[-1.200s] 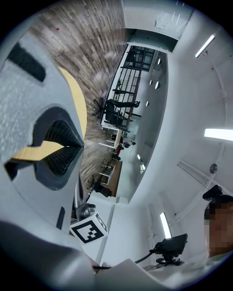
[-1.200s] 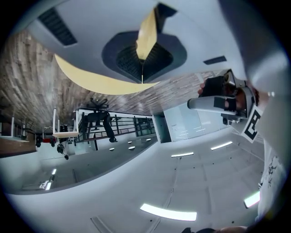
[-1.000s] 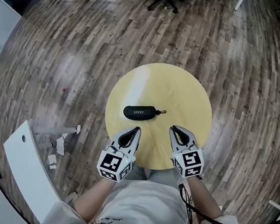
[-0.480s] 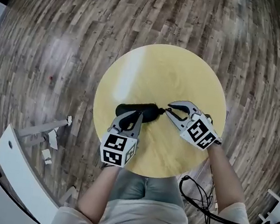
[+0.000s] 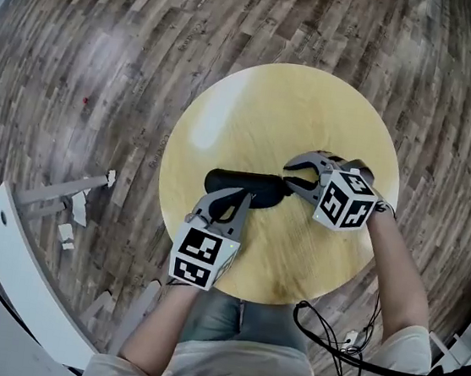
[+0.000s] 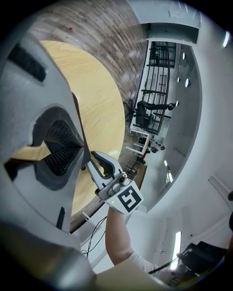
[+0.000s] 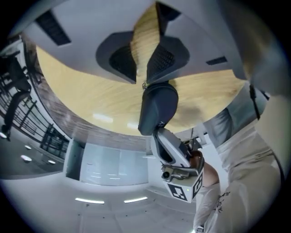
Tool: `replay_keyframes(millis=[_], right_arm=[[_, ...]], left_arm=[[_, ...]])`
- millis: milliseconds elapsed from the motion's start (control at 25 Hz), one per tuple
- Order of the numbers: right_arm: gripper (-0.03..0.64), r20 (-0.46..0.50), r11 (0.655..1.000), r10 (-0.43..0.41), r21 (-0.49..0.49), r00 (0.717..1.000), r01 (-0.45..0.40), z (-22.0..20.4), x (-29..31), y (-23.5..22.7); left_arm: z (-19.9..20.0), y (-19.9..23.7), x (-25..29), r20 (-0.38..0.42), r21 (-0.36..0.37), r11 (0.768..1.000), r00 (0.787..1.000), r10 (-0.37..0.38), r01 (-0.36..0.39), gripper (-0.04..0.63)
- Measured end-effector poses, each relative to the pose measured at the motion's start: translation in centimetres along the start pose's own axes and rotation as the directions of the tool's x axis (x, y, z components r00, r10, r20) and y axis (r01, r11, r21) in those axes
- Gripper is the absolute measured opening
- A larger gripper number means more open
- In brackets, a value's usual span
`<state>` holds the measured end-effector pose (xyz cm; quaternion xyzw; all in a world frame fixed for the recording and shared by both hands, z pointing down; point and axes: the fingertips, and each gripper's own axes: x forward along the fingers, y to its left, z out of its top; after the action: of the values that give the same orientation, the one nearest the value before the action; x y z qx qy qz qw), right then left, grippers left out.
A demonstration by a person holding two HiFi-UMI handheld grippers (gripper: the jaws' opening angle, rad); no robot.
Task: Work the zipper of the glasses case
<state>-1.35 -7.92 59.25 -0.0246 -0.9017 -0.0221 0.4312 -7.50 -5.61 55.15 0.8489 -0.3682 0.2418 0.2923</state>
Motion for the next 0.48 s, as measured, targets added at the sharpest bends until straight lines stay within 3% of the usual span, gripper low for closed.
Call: replay_keyframes(millis=[120,320,400,480], right_arm=[[0.057,-0.075,0.987,0.074,-0.135,0.994,-0.083,0.3,0.7,0.9],[0.074,-0.166,0.936,0.131,-0.306,0.977,-0.177,0.3,1.6,2.1],[0.067,-0.172,0.927,0.14,-0.324,0.975,-0.191,0.4,1.8,2.1],[0.018,-0.159,0.937,0.136,-0.299,0.978,-0.179,0.4,1.8,2.0]], left_arm=[[-0.2,0.0,-0.2,-0.006,0.008,1.0,1.0,-0.005,0.005,0.008],[-0.1,0.0,-0.3,-0.021,0.022,1.0,1.0,-0.016,0.016,0.008],[-0.2,0.2,-0.2,-0.021,0.006,1.0,1.0,-0.017,0.018,0.008],[-0.4,0.3,-0.3,-0.02,-0.011,1.0,1.0,-0.017,0.017,0.008]])
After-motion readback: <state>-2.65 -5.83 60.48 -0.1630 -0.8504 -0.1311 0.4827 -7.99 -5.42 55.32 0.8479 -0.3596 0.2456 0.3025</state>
